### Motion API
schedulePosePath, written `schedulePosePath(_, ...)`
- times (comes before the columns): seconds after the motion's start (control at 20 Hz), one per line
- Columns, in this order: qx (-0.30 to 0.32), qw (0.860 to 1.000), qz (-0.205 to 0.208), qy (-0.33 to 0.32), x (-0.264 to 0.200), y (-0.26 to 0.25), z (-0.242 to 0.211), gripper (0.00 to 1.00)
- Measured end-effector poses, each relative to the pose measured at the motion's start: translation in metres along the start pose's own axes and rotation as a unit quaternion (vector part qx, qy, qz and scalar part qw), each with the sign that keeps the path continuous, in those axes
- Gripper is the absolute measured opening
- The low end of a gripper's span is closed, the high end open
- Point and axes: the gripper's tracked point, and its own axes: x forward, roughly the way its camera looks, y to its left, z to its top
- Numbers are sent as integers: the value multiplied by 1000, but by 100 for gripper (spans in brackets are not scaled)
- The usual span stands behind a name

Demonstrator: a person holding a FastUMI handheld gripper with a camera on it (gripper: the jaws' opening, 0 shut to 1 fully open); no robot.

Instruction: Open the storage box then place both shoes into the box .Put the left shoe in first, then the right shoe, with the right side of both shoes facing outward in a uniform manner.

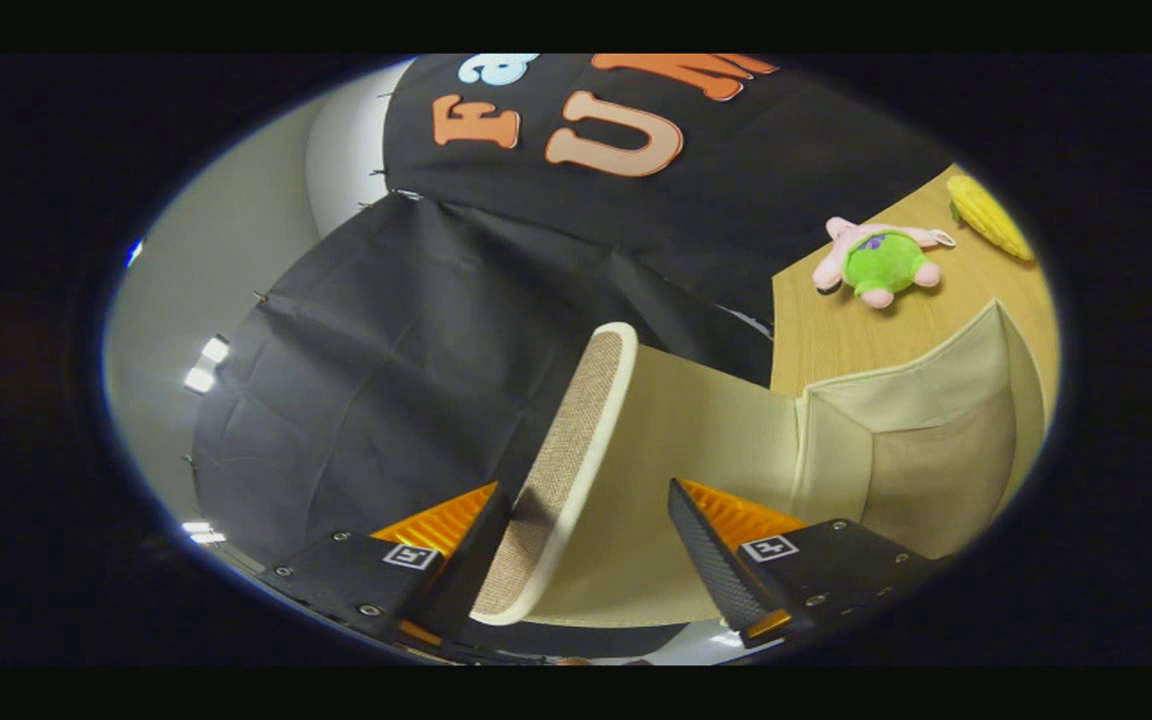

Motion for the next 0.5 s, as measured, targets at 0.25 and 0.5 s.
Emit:
schedulePosePath(0.25, -84, 994, -71, -10, -18, -23, 0, 98)
schedulePosePath(0.5, -167, 974, -152, -11, -78, -76, 12, 98)
